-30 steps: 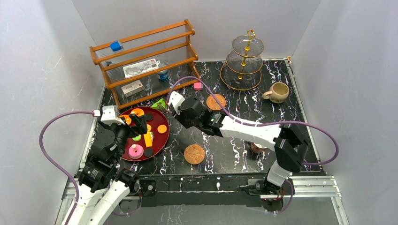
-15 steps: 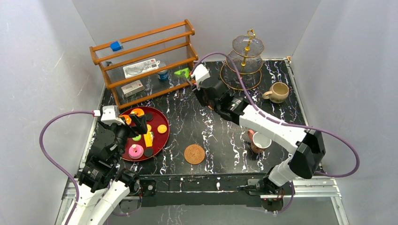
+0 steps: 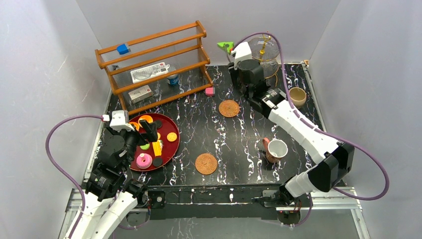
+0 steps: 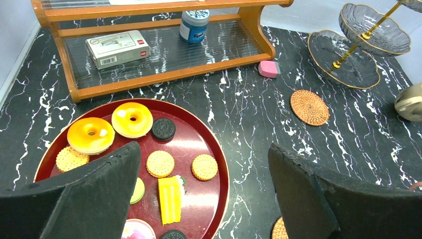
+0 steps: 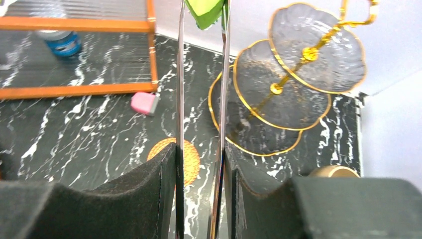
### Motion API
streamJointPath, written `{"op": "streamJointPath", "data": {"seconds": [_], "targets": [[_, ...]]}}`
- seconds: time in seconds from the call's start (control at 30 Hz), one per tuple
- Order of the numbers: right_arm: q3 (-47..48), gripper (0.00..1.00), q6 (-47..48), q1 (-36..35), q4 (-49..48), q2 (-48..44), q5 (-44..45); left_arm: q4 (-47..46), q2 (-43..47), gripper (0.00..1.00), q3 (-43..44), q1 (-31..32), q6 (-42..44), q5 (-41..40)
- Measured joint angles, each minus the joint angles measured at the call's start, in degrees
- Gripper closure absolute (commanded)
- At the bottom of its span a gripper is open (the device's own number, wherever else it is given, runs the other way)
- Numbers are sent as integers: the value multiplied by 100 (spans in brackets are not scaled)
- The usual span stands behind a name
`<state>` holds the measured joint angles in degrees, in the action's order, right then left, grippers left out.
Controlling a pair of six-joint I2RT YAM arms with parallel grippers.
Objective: Serve the afternoon tea
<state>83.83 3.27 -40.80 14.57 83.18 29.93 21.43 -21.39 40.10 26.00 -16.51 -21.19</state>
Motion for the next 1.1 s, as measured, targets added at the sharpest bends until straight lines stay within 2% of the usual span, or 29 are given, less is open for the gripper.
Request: {"op": "streamJointPath", "data": {"seconds": [0.37, 0.73, 1.1], "targets": [[942, 55, -140, 811, 466, 535, 205, 2, 0, 4, 0, 0, 0, 0], [1014, 55, -345, 1381, 791, 721, 90, 2, -2, 4, 0, 0, -2, 0], [1014, 51, -557, 1556, 804, 1036, -85, 4, -22, 4, 0, 0, 0, 22]]}}
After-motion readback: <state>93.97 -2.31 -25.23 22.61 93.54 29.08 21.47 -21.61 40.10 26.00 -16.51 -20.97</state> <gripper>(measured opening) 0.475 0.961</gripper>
